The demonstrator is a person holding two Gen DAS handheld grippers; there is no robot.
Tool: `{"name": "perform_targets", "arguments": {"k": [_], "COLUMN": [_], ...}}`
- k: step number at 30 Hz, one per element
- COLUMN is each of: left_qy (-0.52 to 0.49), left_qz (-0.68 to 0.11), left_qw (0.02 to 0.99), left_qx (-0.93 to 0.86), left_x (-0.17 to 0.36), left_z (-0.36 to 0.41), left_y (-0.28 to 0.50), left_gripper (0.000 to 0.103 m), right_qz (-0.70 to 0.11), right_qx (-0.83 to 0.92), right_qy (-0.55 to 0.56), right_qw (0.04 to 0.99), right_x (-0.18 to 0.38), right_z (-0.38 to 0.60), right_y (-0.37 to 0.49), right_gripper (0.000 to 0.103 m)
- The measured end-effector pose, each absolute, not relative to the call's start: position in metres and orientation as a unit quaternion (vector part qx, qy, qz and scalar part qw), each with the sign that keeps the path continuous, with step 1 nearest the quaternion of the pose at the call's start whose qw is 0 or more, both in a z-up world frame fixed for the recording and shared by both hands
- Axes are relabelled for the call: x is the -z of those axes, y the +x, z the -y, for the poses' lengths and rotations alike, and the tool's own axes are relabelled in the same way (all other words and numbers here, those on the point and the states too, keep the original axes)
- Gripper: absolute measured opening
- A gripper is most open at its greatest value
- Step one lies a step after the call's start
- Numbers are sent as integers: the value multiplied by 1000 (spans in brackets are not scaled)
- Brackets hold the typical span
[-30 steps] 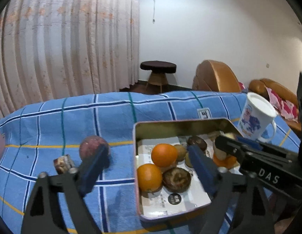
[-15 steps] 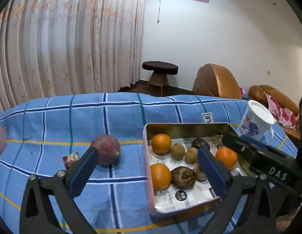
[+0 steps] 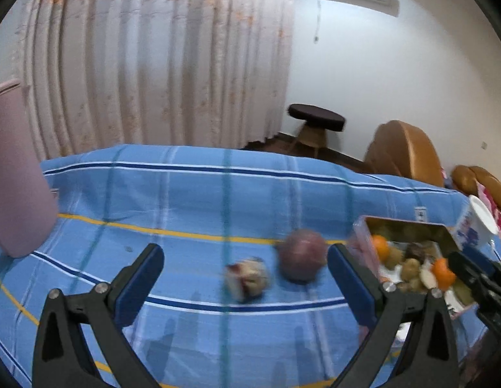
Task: Organize fruits
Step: 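Grasp the dark purple round fruit with the right tool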
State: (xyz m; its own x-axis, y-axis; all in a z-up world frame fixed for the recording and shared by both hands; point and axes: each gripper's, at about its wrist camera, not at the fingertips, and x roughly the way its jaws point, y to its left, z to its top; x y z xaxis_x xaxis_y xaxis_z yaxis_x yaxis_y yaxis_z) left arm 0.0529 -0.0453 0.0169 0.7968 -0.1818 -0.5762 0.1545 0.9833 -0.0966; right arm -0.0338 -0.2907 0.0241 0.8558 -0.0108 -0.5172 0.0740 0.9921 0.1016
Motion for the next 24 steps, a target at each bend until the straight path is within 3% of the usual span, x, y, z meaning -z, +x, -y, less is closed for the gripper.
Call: {"name": "perform_targets", "arguments": {"k": [3, 5, 7, 12, 19, 24], "left_qy": [-30, -44, -49, -51, -39, -40], "left_qz": [-309, -311, -311, -310, -315, -320], "left_qw": [949, 949, 949, 949, 948, 946], "left_qx": [58, 39, 24, -7, -26, -28], "left_x": [-15, -13, -12, -10, -7, -7], "left_z": [28, 16, 5, -11, -23, -31], "left_y": [61, 65, 69, 77, 83, 86], "left_gripper": [103, 103, 103, 103, 103, 103], "right_qz": [-260, -259, -268, -291, -390, -443], "right_qx": [6, -3, -23, -59, -99, -80], "right_qy": [46, 29, 22, 26, 4, -61], "right_qw": [965, 965, 963, 955, 915, 891], "right_x": [-30, -33, -34, -37, -23, -1], "right_z": [275, 260, 245, 212, 175, 154], "right_y": [-33, -29, -22, 3, 67, 100], "right_gripper": [63, 51, 47, 47, 47, 47]}}
